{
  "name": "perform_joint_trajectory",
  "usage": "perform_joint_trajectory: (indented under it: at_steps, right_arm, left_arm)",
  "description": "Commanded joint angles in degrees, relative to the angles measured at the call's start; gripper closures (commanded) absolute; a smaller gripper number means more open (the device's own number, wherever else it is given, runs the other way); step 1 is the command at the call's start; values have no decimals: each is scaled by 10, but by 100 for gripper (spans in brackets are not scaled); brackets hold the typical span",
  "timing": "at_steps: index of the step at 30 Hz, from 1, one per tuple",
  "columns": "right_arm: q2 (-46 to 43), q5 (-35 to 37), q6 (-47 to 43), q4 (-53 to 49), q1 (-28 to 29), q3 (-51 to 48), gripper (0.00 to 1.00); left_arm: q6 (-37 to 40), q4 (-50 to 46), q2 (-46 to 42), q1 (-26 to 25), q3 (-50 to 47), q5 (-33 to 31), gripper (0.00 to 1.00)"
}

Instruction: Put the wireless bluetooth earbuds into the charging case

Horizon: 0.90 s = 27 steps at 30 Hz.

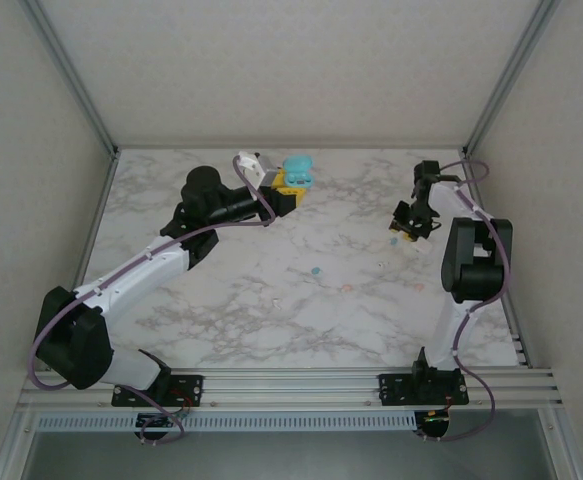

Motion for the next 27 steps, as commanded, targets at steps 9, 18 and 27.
perform_joint_trajectory:
  at_steps: [9,18,27]
  right_arm:
    - [45,8,-3,-23,1,36,71]
    - [62,2,-10,-30,5,40,71]
    - [83,-23,-39,-40,19,61,71]
  left_arm:
    - [5,-3,-12,3,6,-1,75]
    - [6,-7,-13,3,7,-2,74]
    - [6,-9,-9,3,10,-2,75]
